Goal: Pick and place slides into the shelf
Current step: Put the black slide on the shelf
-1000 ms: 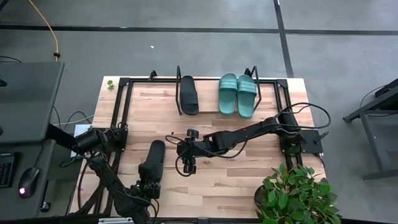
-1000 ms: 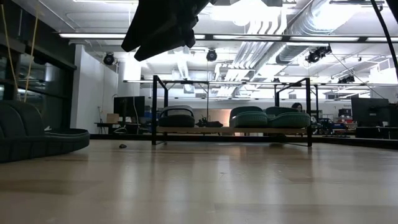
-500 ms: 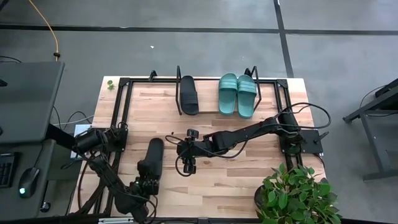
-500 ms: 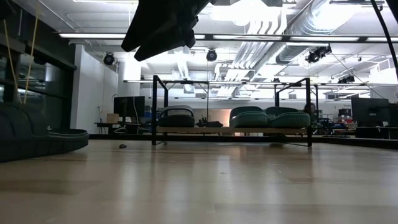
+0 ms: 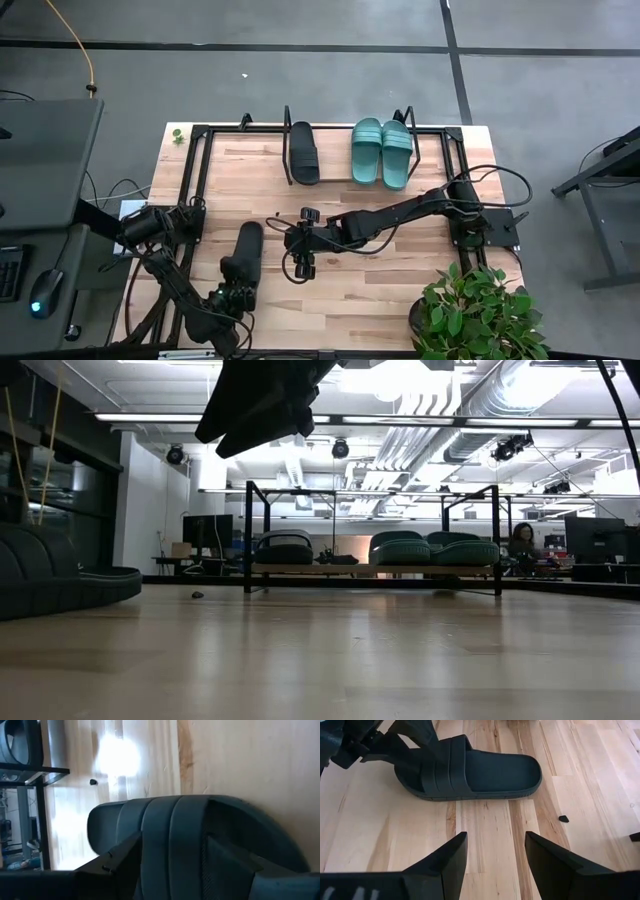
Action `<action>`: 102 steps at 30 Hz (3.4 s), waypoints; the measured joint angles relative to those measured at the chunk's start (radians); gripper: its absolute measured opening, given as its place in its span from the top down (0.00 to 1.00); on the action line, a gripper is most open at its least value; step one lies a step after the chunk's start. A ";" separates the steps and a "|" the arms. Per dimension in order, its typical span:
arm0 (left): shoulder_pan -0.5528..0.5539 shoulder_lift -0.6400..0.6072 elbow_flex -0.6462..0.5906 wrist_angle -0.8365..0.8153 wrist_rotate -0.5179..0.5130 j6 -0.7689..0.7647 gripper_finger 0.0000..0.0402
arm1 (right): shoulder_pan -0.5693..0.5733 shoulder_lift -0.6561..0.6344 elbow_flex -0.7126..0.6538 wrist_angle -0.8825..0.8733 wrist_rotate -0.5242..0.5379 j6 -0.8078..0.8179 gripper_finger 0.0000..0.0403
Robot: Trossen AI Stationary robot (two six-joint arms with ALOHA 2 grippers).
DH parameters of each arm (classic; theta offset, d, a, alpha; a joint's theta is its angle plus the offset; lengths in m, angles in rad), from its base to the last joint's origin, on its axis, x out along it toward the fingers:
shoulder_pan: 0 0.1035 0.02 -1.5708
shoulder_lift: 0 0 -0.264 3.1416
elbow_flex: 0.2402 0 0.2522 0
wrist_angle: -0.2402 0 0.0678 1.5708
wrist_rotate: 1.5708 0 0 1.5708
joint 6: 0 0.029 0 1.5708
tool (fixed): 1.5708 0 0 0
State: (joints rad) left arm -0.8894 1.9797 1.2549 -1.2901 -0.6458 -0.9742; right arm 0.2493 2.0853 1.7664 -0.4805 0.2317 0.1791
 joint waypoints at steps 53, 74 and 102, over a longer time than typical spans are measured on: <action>0.059 0.001 -0.097 -0.161 0.028 -0.135 0.99 | 0.004 -0.061 0.000 -0.102 0.031 0.069 0.53; 0.198 -0.044 -0.071 -0.281 -0.163 0.000 0.99 | 0.076 -0.144 0.000 -0.414 0.470 0.146 0.53; 0.283 -0.477 -0.060 -0.282 -0.631 0.173 0.99 | -0.021 -0.322 0.000 -0.555 0.602 0.017 0.53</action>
State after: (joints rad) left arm -0.6060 1.5031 1.1953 -1.5717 -1.2769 -0.8014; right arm 0.2279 1.7636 1.7660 -1.0351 0.8335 0.1961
